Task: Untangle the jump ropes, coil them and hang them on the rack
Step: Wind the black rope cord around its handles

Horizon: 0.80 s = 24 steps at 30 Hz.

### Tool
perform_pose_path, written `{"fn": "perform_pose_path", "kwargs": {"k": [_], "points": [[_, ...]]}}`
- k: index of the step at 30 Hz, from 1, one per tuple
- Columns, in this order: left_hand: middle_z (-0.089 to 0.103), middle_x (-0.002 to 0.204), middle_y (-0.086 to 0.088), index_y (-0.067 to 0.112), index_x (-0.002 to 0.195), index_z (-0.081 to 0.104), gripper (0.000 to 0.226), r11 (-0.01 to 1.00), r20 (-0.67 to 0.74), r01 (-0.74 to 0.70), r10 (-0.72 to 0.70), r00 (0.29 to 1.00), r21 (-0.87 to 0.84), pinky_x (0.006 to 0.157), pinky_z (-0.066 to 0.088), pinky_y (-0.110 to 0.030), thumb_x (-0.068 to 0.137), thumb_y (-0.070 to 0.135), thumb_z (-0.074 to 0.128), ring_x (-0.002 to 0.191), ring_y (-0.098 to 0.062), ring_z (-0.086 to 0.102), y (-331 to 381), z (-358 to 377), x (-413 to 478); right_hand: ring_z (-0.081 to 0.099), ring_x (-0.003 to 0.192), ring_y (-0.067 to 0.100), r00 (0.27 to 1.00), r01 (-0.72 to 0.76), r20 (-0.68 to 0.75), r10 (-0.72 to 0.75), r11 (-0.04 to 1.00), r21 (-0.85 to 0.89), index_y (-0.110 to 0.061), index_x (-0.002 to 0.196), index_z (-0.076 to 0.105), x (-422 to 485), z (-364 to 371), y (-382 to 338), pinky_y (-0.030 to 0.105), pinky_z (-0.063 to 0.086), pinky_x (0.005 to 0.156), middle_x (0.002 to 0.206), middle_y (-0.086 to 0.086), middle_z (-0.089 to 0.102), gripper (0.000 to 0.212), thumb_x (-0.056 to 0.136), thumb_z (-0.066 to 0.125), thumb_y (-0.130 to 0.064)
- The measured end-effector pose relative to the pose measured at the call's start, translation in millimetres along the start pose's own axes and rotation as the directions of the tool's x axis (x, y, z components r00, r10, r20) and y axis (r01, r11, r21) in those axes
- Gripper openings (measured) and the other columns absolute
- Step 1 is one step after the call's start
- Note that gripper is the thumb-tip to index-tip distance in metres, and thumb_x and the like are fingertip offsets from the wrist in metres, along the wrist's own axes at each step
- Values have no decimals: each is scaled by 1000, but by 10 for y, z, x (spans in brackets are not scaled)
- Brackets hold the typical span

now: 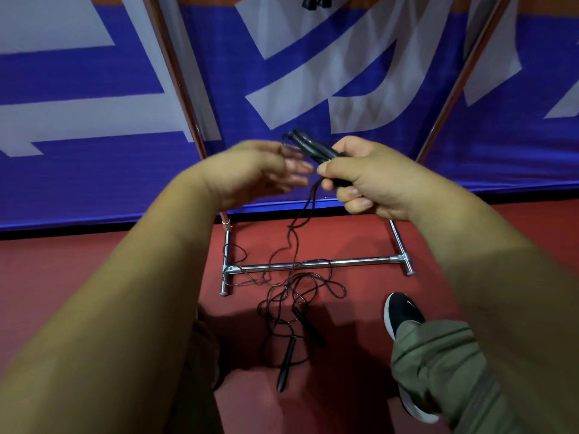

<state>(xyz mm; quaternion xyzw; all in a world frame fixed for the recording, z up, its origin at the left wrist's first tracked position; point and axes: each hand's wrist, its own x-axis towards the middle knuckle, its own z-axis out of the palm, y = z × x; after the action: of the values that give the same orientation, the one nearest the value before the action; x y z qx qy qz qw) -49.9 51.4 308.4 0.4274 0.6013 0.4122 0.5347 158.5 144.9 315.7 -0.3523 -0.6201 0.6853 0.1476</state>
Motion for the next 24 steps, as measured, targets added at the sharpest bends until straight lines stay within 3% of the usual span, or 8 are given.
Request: {"fn": "perform_pose_path", "kwargs": {"k": [3, 5, 7, 12, 19, 24], "points": [[74, 121, -14, 2, 136, 62, 36, 968, -61, -55, 42, 997, -245, 95, 60, -34, 105, 19, 58, 111, -25, 73, 118, -20, -32, 35, 48, 13, 999, 26, 21, -24, 996, -86, -15, 103, 49, -3, 40, 67, 25, 30, 42, 76, 9, 67, 18, 101, 66, -7], [74, 111, -14, -1, 133, 66, 42, 978, -109, -67, 46, 993, -197, 86, 61, -28, 104, 29, 63, 99, -22, 72, 87, -1, -13, 41, 50, 15, 998, 51, 35, -46, 985, -162, -15, 105, 52, -6, 64, 91, 29, 39, 45, 79, 11, 70, 18, 100, 68, -9], [74, 109, -13, 1, 128, 70, 33, 990, -149, -85, 68, 986, -113, 80, 60, -24, 104, 23, 64, 91, -17, 69, 35, 15, 24, 49, 52, 16, 997, 55, 57, -43, 975, -217, -14, 109, 56, -15, 87, 91, 32, 49, 50, 83, 11, 74, 14, 102, 67, -13], [71, 95, -11, 1, 116, 72, 20, 984, -212, -169, 155, 965, -51, 71, 58, -20, 103, 14, 65, 70, -11, 63, 38, 32, 39, 66, 65, 18, 989, -40, 143, 48, 998, -57, -3, 121, 66, -55, 93, 71, 33, 59, 64, 92, 13, 78, 24, 105, 66, -22], [68, 77, -1, 2, 108, 70, 11, 967, -206, -252, 241, 948, -30, 67, 56, -22, 103, 9, 63, 64, -11, 59, 70, 108, 1, 71, 83, 17, 954, -163, 271, 130, 982, 100, -9, 117, 76, -87, 43, 66, 30, 59, 76, 92, 8, 77, 30, 105, 61, -33], [69, 79, -4, 4, 105, 71, 11, 955, -211, -295, 286, 935, -13, 68, 57, -24, 104, 5, 61, 65, -12, 60, 93, 106, -2, 65, 70, 9, 949, -223, 274, 154, 944, 242, -9, 113, 79, -85, 71, 72, 18, 55, 54, 93, 9, 74, 30, 102, 64, -32]]}}
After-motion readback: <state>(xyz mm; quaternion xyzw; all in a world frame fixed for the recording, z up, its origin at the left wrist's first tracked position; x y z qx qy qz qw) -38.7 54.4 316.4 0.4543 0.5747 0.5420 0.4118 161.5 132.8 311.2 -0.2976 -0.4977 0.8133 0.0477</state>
